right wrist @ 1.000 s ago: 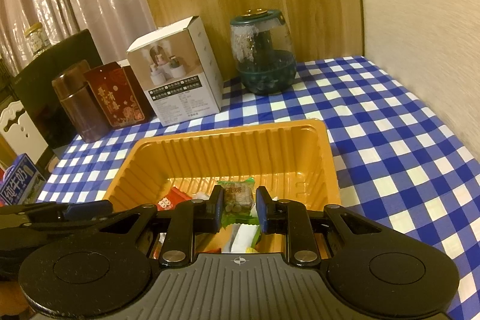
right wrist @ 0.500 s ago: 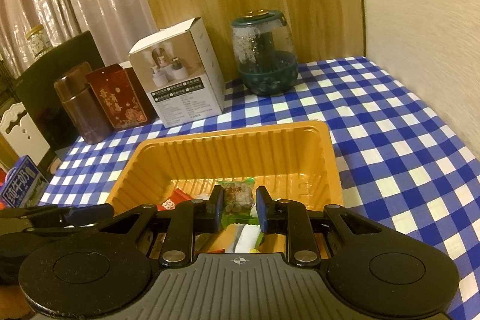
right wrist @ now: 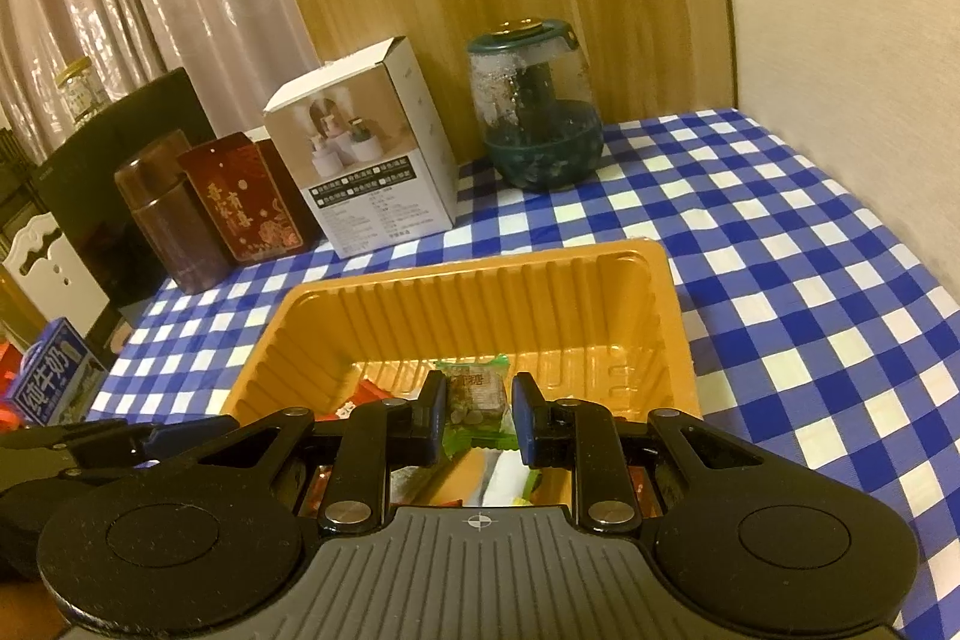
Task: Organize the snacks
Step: 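Open both tools to release the candies into the tray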
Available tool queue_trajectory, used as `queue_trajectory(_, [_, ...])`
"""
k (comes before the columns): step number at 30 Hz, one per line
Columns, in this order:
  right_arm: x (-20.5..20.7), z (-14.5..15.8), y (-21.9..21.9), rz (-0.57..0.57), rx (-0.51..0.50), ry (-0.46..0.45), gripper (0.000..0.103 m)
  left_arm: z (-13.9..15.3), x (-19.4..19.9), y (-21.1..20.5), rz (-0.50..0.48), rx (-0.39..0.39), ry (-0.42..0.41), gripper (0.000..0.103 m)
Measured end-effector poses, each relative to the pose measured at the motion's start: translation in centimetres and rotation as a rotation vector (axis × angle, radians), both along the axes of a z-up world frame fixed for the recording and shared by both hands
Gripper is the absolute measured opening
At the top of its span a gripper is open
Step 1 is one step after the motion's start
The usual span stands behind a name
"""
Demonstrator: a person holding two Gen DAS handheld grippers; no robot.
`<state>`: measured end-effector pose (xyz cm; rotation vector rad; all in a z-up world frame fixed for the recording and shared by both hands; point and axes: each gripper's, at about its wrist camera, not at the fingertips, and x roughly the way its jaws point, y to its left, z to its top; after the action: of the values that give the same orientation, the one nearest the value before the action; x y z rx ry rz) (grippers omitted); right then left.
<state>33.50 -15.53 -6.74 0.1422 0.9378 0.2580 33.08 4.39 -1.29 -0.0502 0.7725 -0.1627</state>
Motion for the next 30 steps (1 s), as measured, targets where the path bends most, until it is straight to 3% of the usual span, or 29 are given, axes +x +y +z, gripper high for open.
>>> queue_trajectory(4, [0.1,-0.1,0.1,0.012,0.033,0.008,0.025,-0.1,0.0,0.0,-0.001,0.002,0.002,0.05])
queue_trajectory(5, [0.2,-0.1,0.1,0.01,0.041,0.013,0.034,-0.2,-0.1,0.0,-0.001,0.002,0.002,0.05])
queue_trajectory(6, [0.1,-0.1,0.0,0.0,0.041,0.01,0.055,-0.2,-0.1,0.0,-0.001,0.003,0.002,0.05])
queue_trajectory(8, [0.1,0.0,-0.3,-0.024,0.045,-0.002,0.069,-0.2,0.0,0.1,-0.002,0.004,0.003,0.05])
queue_trajectory(22, [0.2,-0.2,-0.9,-0.05,0.042,0.008,0.069,-0.4,-0.1,0.2,0.001,0.006,0.002,0.055])
queue_trajectory(30, [0.1,-0.2,-1.1,-0.05,0.036,0.007,0.069,-0.2,-0.2,0.4,0.006,0.003,-0.002,0.069])
